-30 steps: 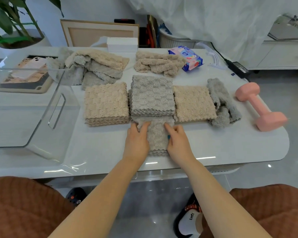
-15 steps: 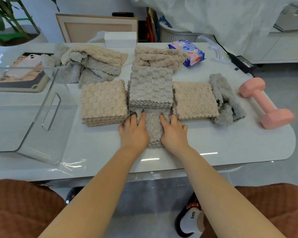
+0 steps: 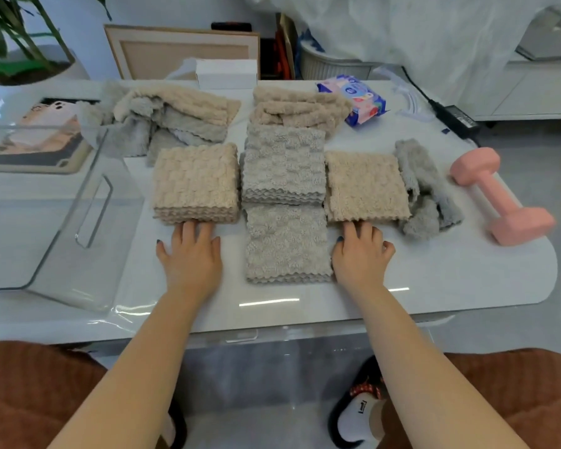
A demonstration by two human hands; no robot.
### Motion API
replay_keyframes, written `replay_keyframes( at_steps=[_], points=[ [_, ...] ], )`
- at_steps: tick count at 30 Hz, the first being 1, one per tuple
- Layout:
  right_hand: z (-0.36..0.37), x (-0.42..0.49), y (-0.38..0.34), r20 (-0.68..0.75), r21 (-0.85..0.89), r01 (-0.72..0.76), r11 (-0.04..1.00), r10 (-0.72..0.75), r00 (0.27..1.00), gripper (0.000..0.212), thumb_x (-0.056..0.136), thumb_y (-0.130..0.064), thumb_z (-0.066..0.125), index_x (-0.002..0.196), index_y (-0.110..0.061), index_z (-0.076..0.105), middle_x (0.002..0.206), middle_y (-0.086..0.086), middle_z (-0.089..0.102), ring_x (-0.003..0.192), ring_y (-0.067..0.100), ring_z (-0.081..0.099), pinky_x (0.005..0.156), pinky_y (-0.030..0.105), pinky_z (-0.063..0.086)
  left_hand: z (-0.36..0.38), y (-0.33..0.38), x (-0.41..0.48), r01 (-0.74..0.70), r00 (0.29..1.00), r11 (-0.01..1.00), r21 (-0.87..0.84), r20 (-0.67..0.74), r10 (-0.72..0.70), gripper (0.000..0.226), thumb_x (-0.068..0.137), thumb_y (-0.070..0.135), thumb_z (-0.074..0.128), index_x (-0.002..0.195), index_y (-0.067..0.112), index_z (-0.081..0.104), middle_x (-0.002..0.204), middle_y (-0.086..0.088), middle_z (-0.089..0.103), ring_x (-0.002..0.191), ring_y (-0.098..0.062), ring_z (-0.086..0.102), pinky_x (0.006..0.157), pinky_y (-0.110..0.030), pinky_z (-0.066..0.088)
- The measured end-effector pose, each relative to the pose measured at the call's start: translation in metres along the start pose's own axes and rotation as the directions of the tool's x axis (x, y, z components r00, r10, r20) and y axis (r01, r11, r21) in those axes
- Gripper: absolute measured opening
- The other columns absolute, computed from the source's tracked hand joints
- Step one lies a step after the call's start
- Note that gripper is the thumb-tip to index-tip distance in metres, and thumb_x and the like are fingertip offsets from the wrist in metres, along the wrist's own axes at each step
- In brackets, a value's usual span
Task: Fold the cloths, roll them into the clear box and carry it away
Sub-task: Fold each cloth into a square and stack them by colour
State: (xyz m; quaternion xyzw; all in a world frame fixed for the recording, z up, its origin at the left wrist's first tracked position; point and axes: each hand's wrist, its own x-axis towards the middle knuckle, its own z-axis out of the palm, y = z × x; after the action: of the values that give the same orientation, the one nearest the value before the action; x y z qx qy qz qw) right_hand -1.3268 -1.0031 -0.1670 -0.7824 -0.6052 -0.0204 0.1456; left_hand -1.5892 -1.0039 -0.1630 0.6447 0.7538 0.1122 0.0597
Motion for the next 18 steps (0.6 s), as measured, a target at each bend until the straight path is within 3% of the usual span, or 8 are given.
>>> replay_keyframes(
  at_steps=[6,13,16,18],
  points=[
    [0.007,0.034,-0.006,-0.015,-0.046,0.028,0.999,-0.028,0.999,0.049,0.078,-0.03,0.025,0.108,-0.012,0.059,0.107,0.016,0.055,0.103,0.035,0.049,0.082,0.044,0.03,0.009,0.009,0.034,-0.013,0.997,1.0,-0.01,-0.071,0.012,0.034,0.098,0.028,0.039,0.127,0.013,0.047,0.132,-0.014,0.041,0.129,-0.033,0.034,0.105,-0.058,0.02],
    [0.011,0.053,-0.007,0.002,-0.05,0.005,0.999,-0.005,1.0,0.029,0.086,-0.02,0.047,0.113,-0.01,0.054,0.115,0.016,0.049,0.108,0.034,0.043,0.085,0.044,0.028,0.016,0.011,0.046,-0.008,0.992,1.0,-0.022,-0.129,0.005,0.028,0.098,0.026,0.039,0.121,0.013,0.049,0.129,-0.012,0.044,0.127,-0.032,0.037,0.104,-0.055,0.021],
    [0.009,0.052,-0.006,-0.026,0.019,-0.031,0.999,0.032,0.999,0.026,0.086,-0.014,0.046,0.109,-0.008,0.056,0.116,0.016,0.048,0.106,0.034,0.043,0.084,0.043,0.027,0.005,0.016,0.032,-0.038,0.934,0.994,-0.104,-0.356,-0.002,0.019,0.094,0.017,0.044,0.104,0.01,0.059,0.11,-0.012,0.054,0.103,-0.034,0.051,0.093,-0.048,0.031],
    [0.007,0.051,-0.004,-0.065,0.078,-0.061,0.995,0.066,0.996,0.022,0.085,-0.009,0.046,0.103,-0.008,0.058,0.113,0.016,0.048,0.104,0.033,0.043,0.084,0.041,0.026,-0.002,0.024,0.017,-0.266,0.856,0.953,-0.146,-0.491,0.163,0.022,0.09,0.021,0.049,0.103,0.009,0.062,0.109,-0.013,0.057,0.098,-0.032,0.052,0.086,-0.041,0.034]
  ],
)
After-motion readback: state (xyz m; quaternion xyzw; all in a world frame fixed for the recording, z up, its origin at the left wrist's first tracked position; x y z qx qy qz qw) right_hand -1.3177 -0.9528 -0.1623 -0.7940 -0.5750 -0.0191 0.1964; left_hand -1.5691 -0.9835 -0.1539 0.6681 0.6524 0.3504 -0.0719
